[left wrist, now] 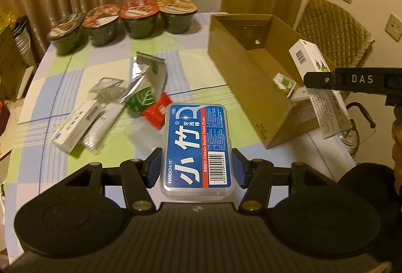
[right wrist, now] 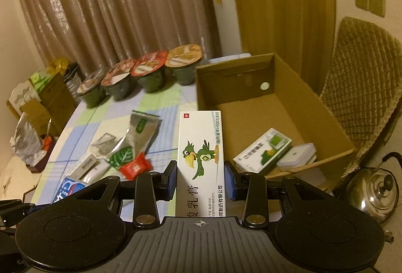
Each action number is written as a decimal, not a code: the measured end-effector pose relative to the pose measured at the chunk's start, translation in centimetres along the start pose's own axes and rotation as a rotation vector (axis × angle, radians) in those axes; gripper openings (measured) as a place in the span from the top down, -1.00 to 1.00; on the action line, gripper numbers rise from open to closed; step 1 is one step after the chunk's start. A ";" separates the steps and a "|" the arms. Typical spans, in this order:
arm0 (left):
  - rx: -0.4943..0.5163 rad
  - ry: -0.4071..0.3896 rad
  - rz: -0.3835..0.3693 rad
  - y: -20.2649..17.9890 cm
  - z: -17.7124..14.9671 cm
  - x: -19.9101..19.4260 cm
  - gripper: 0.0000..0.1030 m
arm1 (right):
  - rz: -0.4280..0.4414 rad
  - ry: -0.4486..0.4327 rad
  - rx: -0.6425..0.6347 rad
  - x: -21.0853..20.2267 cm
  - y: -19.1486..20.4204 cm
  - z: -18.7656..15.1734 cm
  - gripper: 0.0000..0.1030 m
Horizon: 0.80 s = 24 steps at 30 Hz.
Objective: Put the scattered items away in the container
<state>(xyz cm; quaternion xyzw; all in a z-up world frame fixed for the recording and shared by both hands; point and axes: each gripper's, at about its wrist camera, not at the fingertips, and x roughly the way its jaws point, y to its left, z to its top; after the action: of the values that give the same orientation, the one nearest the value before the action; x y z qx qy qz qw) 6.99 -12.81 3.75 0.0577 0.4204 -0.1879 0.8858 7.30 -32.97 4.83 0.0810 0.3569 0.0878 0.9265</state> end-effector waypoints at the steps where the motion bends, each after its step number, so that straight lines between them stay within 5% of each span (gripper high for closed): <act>1: 0.006 0.000 -0.007 -0.4 0.2 0.2 -0.01 | -0.005 -0.004 0.003 -0.1 -0.4 0.1 0.21; 24: 0.074 -0.048 -0.149 -10.1 7.7 4.7 -0.01 | -0.105 -0.036 0.081 -1.4 -10.4 1.9 0.21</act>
<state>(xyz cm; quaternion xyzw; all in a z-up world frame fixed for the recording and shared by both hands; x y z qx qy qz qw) 11.39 -25.48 5.60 0.0542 0.3952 -0.2701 0.8763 8.67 -43.50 4.91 0.1012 0.3471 0.0233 0.9321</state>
